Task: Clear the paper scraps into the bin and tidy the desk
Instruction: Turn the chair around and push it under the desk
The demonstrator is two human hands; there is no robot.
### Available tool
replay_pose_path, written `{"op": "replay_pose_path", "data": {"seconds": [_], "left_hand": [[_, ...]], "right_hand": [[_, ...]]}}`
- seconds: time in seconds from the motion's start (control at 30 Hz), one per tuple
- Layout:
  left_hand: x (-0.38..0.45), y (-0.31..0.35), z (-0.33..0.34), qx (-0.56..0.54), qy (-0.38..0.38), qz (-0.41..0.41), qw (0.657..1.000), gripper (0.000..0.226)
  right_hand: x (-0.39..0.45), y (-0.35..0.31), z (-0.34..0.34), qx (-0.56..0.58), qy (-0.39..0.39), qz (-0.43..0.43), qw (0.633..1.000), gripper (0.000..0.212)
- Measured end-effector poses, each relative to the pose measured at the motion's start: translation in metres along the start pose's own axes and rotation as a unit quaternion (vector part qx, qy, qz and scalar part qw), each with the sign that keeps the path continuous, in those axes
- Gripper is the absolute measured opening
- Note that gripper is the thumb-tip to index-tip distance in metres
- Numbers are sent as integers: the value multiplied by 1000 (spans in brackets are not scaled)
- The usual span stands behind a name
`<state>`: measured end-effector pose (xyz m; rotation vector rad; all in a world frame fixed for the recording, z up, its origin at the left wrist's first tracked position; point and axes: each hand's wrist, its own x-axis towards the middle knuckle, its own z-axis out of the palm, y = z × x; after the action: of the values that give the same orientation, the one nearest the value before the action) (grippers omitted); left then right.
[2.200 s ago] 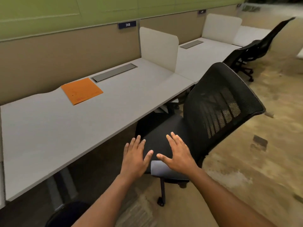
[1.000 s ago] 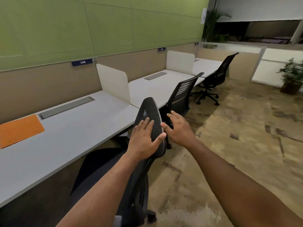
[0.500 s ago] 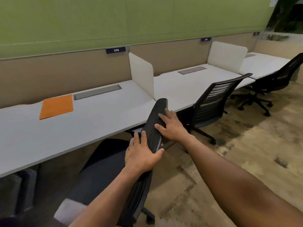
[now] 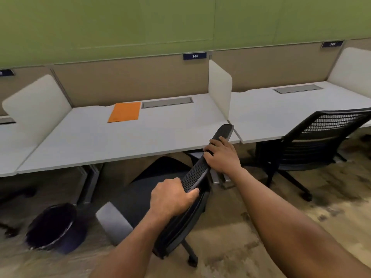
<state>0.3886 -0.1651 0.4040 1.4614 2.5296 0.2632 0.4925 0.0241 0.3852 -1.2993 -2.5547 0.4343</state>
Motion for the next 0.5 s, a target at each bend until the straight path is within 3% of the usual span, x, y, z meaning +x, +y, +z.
{"op": "replay_pose_path", "data": {"seconds": [0.27, 0.5], "left_hand": [[-36, -66, -8, 26, -1, -4, 1000, 63], [-78, -143, -19, 32, 62, 3, 998, 67]], "right_hand": [[-55, -32, 14, 13, 27, -17, 999, 43], [-102, -49, 27, 8, 59, 49, 997, 53]]}}
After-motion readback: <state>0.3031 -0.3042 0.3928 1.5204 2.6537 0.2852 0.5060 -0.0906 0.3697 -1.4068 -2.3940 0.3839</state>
